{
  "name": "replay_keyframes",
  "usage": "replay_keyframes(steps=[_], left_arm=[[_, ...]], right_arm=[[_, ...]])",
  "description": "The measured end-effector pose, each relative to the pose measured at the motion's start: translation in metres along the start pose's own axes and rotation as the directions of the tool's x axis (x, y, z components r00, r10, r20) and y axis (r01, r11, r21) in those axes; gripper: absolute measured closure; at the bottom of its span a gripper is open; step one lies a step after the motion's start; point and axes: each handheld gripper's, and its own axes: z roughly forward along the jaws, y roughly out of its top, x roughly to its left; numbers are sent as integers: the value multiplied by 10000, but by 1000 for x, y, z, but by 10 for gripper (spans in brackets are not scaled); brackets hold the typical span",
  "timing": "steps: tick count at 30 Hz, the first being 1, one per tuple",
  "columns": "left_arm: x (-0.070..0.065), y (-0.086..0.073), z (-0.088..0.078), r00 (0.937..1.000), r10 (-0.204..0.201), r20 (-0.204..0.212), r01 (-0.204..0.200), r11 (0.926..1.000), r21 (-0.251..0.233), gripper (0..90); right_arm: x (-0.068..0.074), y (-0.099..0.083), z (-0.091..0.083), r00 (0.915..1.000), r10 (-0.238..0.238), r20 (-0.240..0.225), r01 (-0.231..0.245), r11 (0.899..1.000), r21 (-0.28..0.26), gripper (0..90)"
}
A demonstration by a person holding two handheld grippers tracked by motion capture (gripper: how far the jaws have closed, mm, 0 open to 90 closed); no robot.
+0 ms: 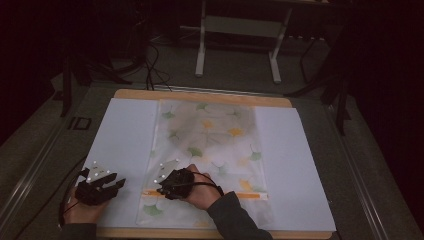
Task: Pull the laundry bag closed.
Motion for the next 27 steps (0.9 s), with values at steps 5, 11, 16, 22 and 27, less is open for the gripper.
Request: replay_keyframes(steps=[5,11,16,22,27], left_arm=[[0,0,0,10000,8,-10,-8,10000,8,600],[0,0,0,10000,11,23,-11,10000,12,600],[0,0,1,10000,17,43,-17,10000,12,600],[-1,0,0,10000,15,22,-15,10000,4,600],[-1,0,0,10000,34,62,-34,10000,-7,599]], right_arm=[[2,3,6,9999,-74,-75,75,10000,58,760],[4,7,11,9999,-154,-62,154,9998,119,785],[3,9,16,9997,-205,-121,207,9996,191,784],[4,12,21,9995,-257,-194,262,9993,260,772],[4,15,26,9993,-281,-247,290,9989,358,761]])
